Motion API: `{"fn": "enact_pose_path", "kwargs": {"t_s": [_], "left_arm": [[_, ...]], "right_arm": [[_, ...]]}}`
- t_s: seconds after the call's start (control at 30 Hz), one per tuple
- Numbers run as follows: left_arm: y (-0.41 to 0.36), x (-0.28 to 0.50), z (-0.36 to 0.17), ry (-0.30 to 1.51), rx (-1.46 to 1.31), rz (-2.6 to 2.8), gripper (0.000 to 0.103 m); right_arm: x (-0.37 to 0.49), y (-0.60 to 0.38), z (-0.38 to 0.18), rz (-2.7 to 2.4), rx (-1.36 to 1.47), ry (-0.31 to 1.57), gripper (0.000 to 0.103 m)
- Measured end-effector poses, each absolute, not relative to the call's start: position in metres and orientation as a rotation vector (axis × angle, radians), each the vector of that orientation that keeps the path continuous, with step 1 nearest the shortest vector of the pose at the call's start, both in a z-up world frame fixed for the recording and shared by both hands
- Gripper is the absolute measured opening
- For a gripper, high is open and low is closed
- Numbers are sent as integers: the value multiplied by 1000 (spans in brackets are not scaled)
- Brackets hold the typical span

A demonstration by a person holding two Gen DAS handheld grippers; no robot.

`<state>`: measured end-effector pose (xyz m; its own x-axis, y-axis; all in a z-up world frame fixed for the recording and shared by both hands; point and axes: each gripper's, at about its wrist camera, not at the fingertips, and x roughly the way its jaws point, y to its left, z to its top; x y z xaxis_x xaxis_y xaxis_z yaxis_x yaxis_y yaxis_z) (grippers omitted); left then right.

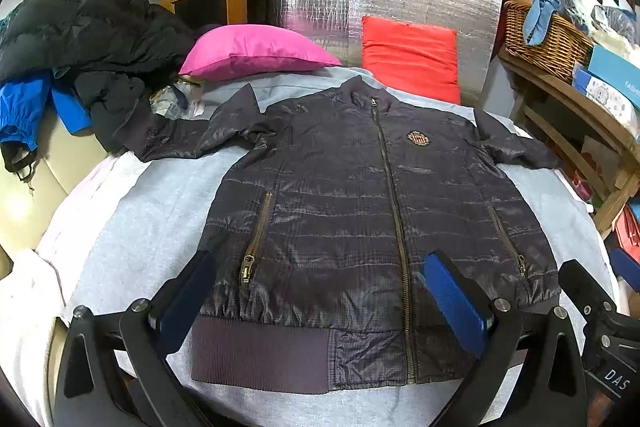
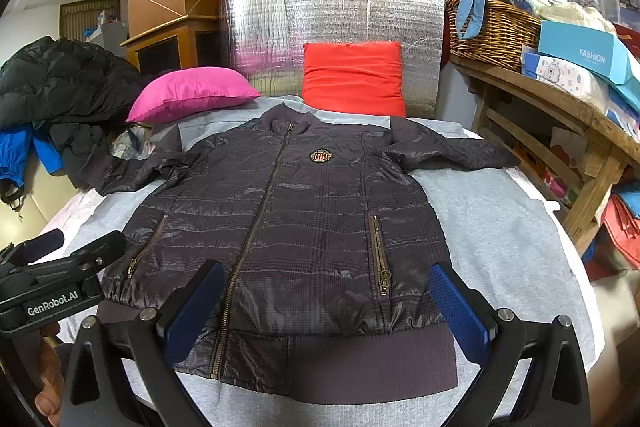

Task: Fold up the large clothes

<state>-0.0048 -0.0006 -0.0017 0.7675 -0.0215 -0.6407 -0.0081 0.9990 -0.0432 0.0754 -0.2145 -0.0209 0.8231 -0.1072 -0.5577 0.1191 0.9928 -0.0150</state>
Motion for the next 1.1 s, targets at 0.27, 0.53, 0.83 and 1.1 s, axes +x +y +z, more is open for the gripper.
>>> {"fn": "enact_pose_path", "kwargs": {"t_s": [0.27, 0.53, 0.83, 1.1], "left_arm": [[-2, -7, -2, 696, -50, -10, 103], [-1, -7, -3, 699, -51, -10, 103], [-2, -6, -4, 701, -53, -10, 103], [-1, -6, -4, 703, -58, -11, 103]], "right_arm": [[75, -214, -21, -113, 26, 594, 103], [75, -213, -21, -105, 25, 596, 103], [74, -216, -21, -99, 38, 590, 103], [75, -212, -20, -96, 24, 590, 103]]}}
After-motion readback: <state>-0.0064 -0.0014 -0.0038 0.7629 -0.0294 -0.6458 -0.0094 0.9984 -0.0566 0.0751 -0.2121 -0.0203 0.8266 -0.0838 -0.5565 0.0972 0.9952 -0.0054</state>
